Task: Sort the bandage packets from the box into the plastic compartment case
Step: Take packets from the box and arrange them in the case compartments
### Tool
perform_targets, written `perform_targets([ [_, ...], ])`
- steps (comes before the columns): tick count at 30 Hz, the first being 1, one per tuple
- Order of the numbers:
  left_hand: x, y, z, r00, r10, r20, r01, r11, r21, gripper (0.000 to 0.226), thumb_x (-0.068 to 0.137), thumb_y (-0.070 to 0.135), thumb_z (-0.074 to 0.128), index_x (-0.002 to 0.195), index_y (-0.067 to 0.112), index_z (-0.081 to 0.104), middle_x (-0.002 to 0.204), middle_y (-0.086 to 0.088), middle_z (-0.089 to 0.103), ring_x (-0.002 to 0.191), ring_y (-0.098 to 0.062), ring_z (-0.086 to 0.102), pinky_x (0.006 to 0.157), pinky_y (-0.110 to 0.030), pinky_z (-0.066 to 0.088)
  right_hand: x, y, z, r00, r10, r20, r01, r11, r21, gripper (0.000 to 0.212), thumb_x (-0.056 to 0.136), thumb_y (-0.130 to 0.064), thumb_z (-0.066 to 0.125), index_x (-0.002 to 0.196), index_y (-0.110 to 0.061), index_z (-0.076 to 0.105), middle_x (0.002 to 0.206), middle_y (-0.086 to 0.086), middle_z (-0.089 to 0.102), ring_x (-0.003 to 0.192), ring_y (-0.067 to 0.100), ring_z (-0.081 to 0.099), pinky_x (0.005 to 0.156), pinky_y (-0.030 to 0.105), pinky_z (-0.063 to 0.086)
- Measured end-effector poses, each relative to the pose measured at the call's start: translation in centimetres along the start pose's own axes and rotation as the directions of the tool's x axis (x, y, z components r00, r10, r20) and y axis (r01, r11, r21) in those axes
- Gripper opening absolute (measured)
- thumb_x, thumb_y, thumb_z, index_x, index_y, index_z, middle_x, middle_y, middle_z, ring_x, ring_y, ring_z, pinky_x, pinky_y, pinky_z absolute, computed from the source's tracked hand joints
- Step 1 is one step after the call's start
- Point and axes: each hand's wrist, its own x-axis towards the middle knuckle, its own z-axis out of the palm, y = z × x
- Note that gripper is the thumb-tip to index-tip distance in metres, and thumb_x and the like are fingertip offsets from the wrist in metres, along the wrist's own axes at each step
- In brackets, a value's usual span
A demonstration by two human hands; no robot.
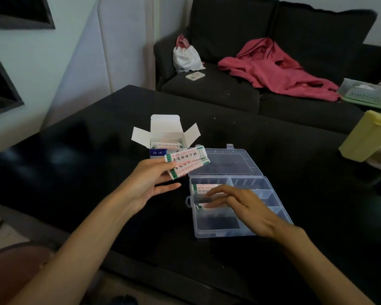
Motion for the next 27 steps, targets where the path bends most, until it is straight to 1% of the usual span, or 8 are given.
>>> perform_targets([
  [2,-0.1,0.0,0.0,1.000,0.007,0.018,-0.007,1.000,0.003,0.016,0.092,0.011,0.056,0.104,0.016,0.064,0.096,-0.004,0.073,0.087,-0.014,0.070,0.057,-0.024,0.057,0.0,-0.1,0.1,1.000,-0.010,-0.014,0.010,1.000,0.018,0.031,0.092,-0.034,0.026,0.104,-0.037,0.055,0.103,-0.023,0.062,0.100,-0.012,0.058,0.091,0.012,0.042],
  [5,-0.2,-0.1,0.0,0.999,0.019,0.032,-0.019,1.000,0.012,0.015,0.093,0.011,0.055,0.104,0.016,0.064,0.097,-0.004,0.073,0.088,-0.014,0.070,0.058,-0.024,0.057,-0.2,-0.8,-0.3,0.994,-0.055,-0.097,0.057,0.998,0.018,0.031,0.084,-0.035,0.029,0.099,-0.039,0.056,0.096,-0.027,0.061,0.096,-0.014,0.056,0.084,0.010,0.043],
  [8,-0.1,-0.2,0.0,0.999,0.016,0.034,-0.016,1.000,0.011,0.016,0.093,0.011,0.055,0.105,0.015,0.064,0.098,-0.005,0.072,0.089,-0.015,0.070,0.058,-0.024,0.057,-0.2,-0.8,-0.8,0.982,-0.085,-0.171,0.090,0.996,0.024,0.030,0.085,-0.032,0.029,0.097,-0.039,0.055,0.091,-0.019,0.066,0.096,-0.006,0.059,0.085,0.014,0.045],
  [11,-0.1,-0.2,0.1,0.999,0.012,0.030,-0.013,1.000,0.015,0.015,0.093,0.010,0.055,0.104,0.015,0.064,0.098,-0.006,0.072,0.089,-0.015,0.069,0.057,-0.024,0.057,0.0,-0.2,-0.3,0.994,-0.053,-0.095,0.051,0.998,-0.020,0.029,0.084,-0.036,0.028,0.097,-0.039,0.053,0.090,-0.016,0.066,0.094,-0.006,0.059,0.084,0.012,0.041],
  [13,-0.1,-0.3,0.2,1.000,0.009,0.029,-0.009,1.000,0.020,0.015,0.092,0.011,0.056,0.104,0.015,0.064,0.098,-0.006,0.072,0.090,-0.015,0.069,0.058,-0.024,0.058,0.1,0.0,0.1,0.997,-0.038,-0.071,0.034,0.998,-0.050,0.030,0.084,-0.039,0.027,0.098,-0.039,0.053,0.095,-0.016,0.065,0.096,-0.002,0.060,0.088,0.017,0.044],
  [17,-0.1,-0.2,0.2,1.000,-0.004,0.024,0.004,1.000,0.026,0.016,0.092,0.011,0.056,0.106,0.015,0.064,0.099,-0.006,0.072,0.090,-0.015,0.069,0.059,-0.024,0.058,0.2,-0.3,-0.1,0.986,-0.079,-0.147,0.069,0.995,-0.077,0.028,0.085,-0.039,0.029,0.098,-0.039,0.055,0.103,-0.012,0.067,0.098,0.000,0.061,0.080,0.011,0.043],
  [21,0.0,-0.2,0.2,1.000,-0.007,0.013,0.007,0.999,0.031,0.014,0.092,0.011,0.056,0.103,0.016,0.064,0.099,-0.006,0.072,0.090,-0.015,0.069,0.058,-0.024,0.058,-0.4,-0.3,0.1,0.995,-0.066,-0.077,0.054,0.986,-0.155,0.033,0.085,-0.044,0.028,0.105,-0.038,0.053,0.114,-0.012,0.065,0.105,0.000,0.058,0.094,0.023,0.046],
  [27,0.0,-0.2,0.5,0.999,-0.014,0.029,0.013,0.999,0.043,0.015,0.092,0.011,0.056,0.104,0.016,0.065,0.100,-0.007,0.071,0.092,-0.016,0.068,0.061,-0.026,0.059,-0.6,-0.8,0.2,0.997,-0.053,-0.059,0.047,0.995,-0.089,0.036,0.084,-0.039,0.027,0.106,-0.034,0.055,0.114,-0.013,0.066,0.107,-0.003,0.058,0.096,0.020,0.043],
])
